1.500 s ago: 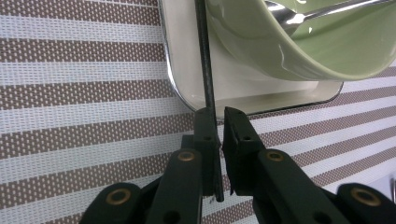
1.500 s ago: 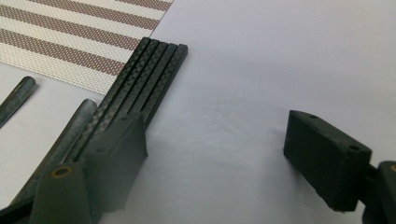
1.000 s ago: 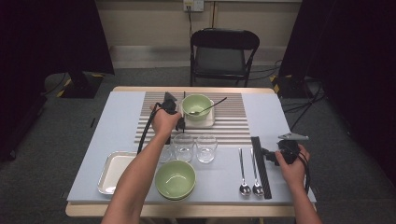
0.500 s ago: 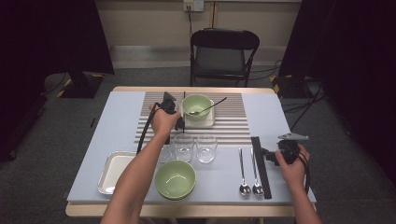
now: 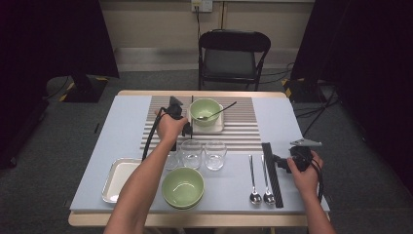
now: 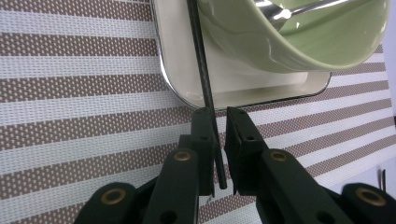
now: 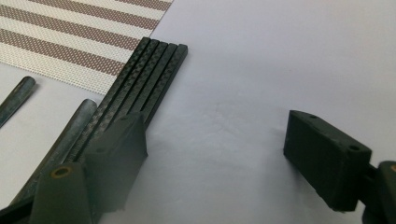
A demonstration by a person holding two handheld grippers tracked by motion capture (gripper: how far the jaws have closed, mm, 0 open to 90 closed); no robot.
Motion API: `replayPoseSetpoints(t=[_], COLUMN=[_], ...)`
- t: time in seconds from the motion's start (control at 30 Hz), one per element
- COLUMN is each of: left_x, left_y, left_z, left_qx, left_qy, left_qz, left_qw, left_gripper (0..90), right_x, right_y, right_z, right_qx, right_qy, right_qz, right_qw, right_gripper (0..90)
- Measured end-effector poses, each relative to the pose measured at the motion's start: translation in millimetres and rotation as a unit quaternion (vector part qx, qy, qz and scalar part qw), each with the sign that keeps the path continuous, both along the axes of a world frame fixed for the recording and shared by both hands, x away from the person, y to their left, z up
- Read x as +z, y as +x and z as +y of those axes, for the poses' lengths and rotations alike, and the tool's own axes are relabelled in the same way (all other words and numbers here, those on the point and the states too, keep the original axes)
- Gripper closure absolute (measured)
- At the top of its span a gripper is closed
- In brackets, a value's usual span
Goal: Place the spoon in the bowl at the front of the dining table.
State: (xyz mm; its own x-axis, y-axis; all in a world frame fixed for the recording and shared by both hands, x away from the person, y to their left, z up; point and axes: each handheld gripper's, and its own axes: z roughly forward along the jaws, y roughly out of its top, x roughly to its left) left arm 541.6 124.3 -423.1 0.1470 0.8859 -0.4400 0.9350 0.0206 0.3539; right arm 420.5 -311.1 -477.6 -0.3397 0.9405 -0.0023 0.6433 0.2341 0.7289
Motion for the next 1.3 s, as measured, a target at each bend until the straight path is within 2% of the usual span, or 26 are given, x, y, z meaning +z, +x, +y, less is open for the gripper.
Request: replayPoseSetpoints(t=[0.13, 0.17, 0.33, 0.4, 0.53, 0.67, 0.8, 1.3], left_x=[5.0, 6.2, 12.0, 14.8, 20.4, 25.1, 29.6, 43.8], left_y=[-2.1, -2.4, -5.3, -6.6, -8.6, -10.9, -13.2, -22.4], left_z=[3.7, 5.5, 12.3, 14.1, 20.3, 24.7, 29.1, 40.2], left_qx=[0.003, -0.003, -0.005, 0.002, -0.002, 0.009, 0.007, 0.008], left_qy=[-0.004, 0.000, -0.006, -0.008, -0.004, -0.008, -0.007, -0.003], left_qz=[-0.010, -0.012, -0.015, -0.021, -0.034, -0.039, -0.047, -0.071], left_qw=[0.9999, 0.9999, 0.9999, 0.9998, 0.9994, 0.9992, 0.9989, 0.9974], left_gripper=[79.1, 78.9, 77.4, 76.8, 75.4, 74.2, 72.4, 61.3], right_x=[0.0, 0.0, 0.0, 0.0, 0.0, 0.0, 0.0, 0.0], right_y=[0.0, 0.1, 0.1, 0.0, 0.0, 0.0, 0.0, -0.2], right_z=[0.0, -0.1, -0.1, 0.0, 0.0, 0.0, 0.0, -0.1], right_qx=[0.000, 0.001, 0.001, 0.000, 0.000, 0.000, 0.000, 0.002], right_qy=[0.000, 0.000, 0.000, 0.000, 0.000, 0.000, 0.000, -0.003], right_qz=[0.000, -0.001, -0.001, 0.000, 0.000, 0.000, 0.000, -0.002], right_qw=[1.0000, 1.0000, 1.0000, 1.0000, 1.0000, 1.0000, 1.0000, 1.0000], right_gripper=[20.0, 20.0, 20.0, 20.0, 19.9, 19.9, 20.0, 20.0])
